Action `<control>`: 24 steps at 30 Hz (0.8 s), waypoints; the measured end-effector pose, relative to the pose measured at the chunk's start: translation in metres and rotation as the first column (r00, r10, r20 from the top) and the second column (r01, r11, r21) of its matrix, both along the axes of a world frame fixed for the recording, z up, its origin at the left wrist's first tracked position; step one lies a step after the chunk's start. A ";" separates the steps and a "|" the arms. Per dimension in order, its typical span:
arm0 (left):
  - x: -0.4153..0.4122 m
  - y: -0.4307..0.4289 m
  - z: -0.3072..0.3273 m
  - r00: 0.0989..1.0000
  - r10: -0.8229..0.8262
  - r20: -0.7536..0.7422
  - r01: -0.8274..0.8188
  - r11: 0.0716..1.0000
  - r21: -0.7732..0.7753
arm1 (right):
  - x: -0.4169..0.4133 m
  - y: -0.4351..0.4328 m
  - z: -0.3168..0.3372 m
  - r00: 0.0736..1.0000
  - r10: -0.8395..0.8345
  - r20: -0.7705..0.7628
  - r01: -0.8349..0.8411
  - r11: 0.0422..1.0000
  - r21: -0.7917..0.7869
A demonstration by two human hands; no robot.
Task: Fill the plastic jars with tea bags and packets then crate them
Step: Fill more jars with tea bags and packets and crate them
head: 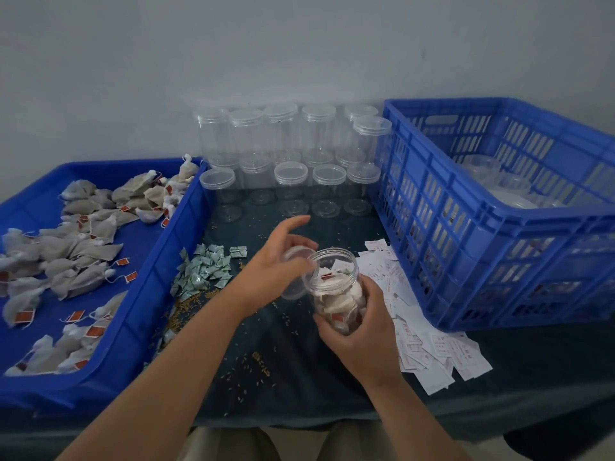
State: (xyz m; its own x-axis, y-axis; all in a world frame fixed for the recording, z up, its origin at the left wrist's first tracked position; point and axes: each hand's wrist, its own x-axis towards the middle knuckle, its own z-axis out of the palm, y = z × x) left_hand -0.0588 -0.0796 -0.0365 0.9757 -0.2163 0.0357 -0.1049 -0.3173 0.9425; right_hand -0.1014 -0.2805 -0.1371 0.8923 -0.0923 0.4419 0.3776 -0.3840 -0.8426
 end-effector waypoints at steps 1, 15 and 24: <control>-0.003 -0.001 0.003 0.998 -0.035 0.049 0.028 0.990 0.135 | 0.000 0.000 0.000 1.000 0.010 0.004 -0.010 1.000 -0.003; -0.020 -0.047 0.011 0.839 -0.207 0.504 -0.138 0.815 0.563 | 0.005 0.001 0.003 0.975 0.217 -0.040 -0.220 0.967 -0.128; -0.019 -0.069 0.011 0.882 0.111 0.457 -0.424 0.610 0.669 | 0.004 0.001 -0.001 0.966 0.256 0.039 -0.249 0.959 -0.139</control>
State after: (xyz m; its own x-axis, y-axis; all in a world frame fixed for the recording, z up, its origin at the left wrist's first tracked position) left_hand -0.0780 -0.1482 -0.0257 0.9454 -0.0514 0.3220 -0.1507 -0.9445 0.2918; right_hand -0.0977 -0.2797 -0.1383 0.8524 0.1953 0.4851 0.5219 -0.3764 -0.7655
